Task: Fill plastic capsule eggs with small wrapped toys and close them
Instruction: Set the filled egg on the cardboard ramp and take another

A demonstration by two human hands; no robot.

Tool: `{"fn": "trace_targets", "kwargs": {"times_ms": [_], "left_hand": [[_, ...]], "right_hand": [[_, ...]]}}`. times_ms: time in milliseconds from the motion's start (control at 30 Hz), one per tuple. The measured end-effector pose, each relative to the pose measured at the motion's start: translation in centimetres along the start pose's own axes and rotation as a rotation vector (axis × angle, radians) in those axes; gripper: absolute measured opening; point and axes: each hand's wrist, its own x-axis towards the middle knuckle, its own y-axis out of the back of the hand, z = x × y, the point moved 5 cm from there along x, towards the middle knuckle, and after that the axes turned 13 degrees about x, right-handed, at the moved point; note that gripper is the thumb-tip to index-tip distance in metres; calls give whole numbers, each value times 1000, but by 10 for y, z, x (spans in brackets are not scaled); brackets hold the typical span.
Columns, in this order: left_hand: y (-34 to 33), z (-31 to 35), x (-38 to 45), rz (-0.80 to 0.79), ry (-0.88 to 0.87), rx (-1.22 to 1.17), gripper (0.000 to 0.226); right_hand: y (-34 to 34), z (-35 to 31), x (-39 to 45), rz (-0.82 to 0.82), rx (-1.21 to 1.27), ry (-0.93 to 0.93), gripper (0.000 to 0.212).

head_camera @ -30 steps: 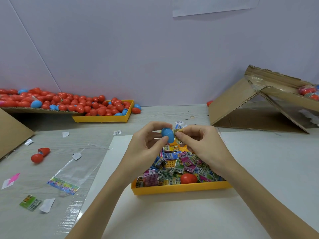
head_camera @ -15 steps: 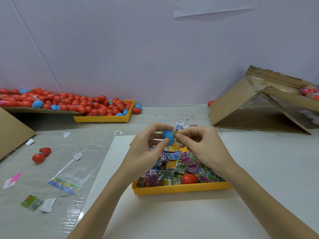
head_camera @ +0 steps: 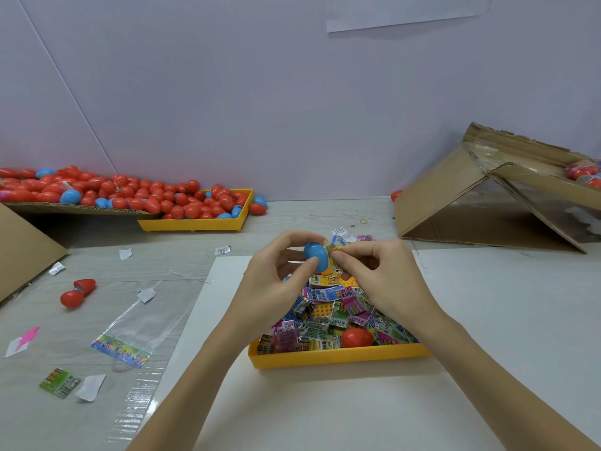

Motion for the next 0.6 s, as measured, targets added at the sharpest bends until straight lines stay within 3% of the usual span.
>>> {"fn": "trace_targets", "kwargs": {"times_ms": [167,300,600], "left_hand": [[3,-3,-1,24,61,-84,28],[7,-5,0,-9,117,-233,25],[4,-4,0,-65,134,-303,23]], "right_hand": [[-3,13,-1,-15,330,-266,12],[-7,19,-3,-84,636,-474,23],[-15,19,-1,-211,746,-487,29]]}}
